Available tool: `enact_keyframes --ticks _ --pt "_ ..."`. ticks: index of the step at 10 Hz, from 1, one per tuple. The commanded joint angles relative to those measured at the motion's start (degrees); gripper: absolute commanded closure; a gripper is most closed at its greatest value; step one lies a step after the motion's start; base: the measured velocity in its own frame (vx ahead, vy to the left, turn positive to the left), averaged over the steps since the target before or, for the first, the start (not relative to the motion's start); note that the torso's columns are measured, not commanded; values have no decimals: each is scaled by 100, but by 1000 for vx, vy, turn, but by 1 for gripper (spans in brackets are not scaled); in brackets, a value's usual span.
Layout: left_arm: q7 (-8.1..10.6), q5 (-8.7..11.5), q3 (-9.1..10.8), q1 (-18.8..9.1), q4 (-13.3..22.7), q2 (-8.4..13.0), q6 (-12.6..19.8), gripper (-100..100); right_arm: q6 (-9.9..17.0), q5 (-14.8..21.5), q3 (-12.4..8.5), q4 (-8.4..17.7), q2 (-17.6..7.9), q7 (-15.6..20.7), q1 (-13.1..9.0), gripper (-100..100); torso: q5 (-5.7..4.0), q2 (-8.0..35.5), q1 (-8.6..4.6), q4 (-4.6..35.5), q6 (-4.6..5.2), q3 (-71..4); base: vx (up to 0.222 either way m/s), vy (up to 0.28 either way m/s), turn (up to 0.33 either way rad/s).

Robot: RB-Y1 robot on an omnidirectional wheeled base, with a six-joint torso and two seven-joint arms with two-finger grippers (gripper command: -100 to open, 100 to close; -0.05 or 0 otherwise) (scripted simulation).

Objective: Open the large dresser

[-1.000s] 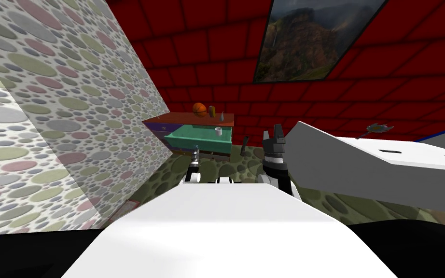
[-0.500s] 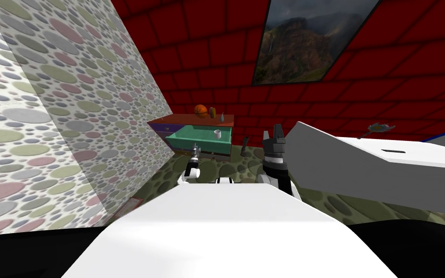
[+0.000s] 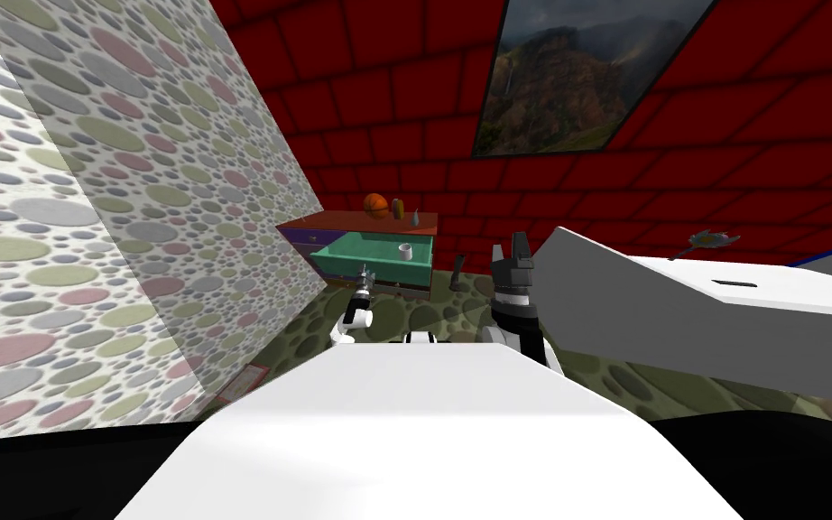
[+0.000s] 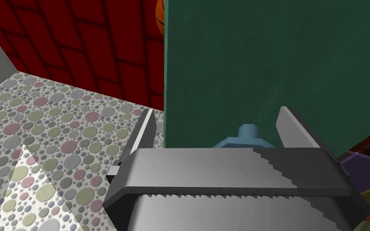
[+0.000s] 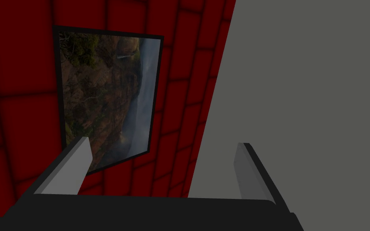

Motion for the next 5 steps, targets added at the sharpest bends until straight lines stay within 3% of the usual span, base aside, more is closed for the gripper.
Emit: enact_keyframes --ticks 1,5 --pt "1 0 -1 9 10 -1 5 0 0 0 0 0 0 0 0 0 2 -8 2 -5 1 -5 0 0 0" --pt "4 3 0 22 25 -3 17 0 0 0 0 0 0 0 0 0 9 -18 7 -17 1 -11 0 0 0"
